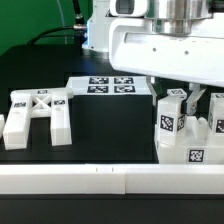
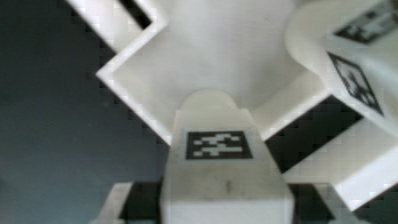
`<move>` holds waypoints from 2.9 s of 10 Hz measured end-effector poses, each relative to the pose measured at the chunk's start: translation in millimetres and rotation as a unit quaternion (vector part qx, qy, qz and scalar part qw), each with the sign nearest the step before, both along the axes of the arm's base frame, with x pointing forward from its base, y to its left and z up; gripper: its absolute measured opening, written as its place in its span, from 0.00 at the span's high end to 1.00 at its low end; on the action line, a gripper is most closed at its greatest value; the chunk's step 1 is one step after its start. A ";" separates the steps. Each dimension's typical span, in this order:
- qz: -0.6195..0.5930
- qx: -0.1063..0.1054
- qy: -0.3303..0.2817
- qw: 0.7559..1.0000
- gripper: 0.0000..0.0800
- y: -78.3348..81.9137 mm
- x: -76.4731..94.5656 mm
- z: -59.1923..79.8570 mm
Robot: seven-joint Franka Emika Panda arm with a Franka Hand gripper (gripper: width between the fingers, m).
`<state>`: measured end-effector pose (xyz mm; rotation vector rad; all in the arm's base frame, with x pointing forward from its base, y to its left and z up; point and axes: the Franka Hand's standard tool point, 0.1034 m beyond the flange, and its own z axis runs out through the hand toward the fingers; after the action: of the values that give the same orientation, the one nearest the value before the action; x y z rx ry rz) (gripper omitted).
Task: Assemble chair
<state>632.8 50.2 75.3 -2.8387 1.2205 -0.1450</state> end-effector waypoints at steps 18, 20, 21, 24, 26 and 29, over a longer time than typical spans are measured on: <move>0.470 -0.061 0.003 0.881 0.19 -4.7 0.6 -0.5; 0.537 -0.073 0.006 0.841 0.19 -4.8 0.5 -0.7; 0.550 -0.074 0.007 0.832 0.20 -5.1 0.3 -0.9; 0.534 -0.073 0.006 0.843 0.64 -5.1 0.4 -0.7; 0.529 -0.072 0.006 0.846 0.64 -5.0 0.5 -0.6; 0.395 -0.056 0.003 0.917 0.64 -1.1 0.2 -0.7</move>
Offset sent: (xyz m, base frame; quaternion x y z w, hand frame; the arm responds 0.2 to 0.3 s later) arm 0.0000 0.0000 0.0000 0.0000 0.0000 0.0650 0.9979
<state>632.9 49.0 74.6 -3.1616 -0.0115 -0.1673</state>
